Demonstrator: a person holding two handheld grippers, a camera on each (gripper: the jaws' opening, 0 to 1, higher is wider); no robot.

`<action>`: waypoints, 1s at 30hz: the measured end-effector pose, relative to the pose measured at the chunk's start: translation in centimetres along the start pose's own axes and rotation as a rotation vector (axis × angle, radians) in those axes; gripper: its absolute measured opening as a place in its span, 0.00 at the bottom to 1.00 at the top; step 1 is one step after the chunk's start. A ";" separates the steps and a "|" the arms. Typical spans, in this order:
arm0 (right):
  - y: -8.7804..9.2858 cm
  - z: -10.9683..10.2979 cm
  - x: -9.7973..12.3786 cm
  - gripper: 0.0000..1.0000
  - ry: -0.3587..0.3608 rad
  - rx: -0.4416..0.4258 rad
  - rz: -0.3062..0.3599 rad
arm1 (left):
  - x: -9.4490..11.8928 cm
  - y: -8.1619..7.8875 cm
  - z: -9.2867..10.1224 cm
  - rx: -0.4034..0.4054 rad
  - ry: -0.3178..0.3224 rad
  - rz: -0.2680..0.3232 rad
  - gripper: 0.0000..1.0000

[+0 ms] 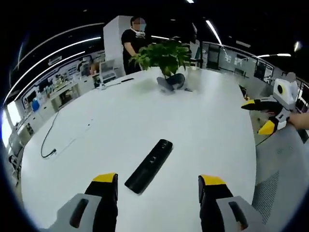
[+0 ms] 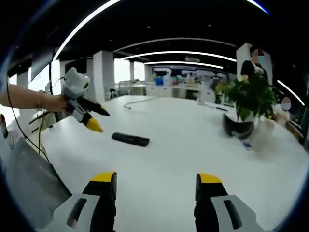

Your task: Press the specified remote control buttons in sequence, fully releasing each button before pressing the next.

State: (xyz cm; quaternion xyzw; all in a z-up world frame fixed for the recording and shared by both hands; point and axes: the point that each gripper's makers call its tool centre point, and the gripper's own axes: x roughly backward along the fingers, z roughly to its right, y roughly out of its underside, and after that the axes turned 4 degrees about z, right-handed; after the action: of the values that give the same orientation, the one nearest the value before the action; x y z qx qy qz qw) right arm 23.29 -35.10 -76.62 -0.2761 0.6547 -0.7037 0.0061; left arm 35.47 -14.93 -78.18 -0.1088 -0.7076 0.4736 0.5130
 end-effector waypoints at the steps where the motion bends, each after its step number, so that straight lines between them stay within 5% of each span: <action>1: 0.0 0.0 0.0 0.64 0.000 -0.003 0.000 | -0.4 -0.1 0.0 0.000 0.009 0.001 0.68; 25: 0.5 -0.2 0.0 0.58 -0.011 -0.016 -0.021 | -4.3 0.9 -0.7 -0.003 0.081 -0.098 0.66; 30: 0.6 0.1 0.0 0.56 0.001 -0.018 -0.025 | -4.7 0.3 -0.5 0.097 0.102 -0.058 0.66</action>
State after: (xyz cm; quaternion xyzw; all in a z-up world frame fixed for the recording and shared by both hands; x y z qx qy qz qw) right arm 23.11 -35.33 -77.17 -0.2842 0.6575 -0.6977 -0.0055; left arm 37.90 -17.55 -81.34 -0.0871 -0.6598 0.4861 0.5664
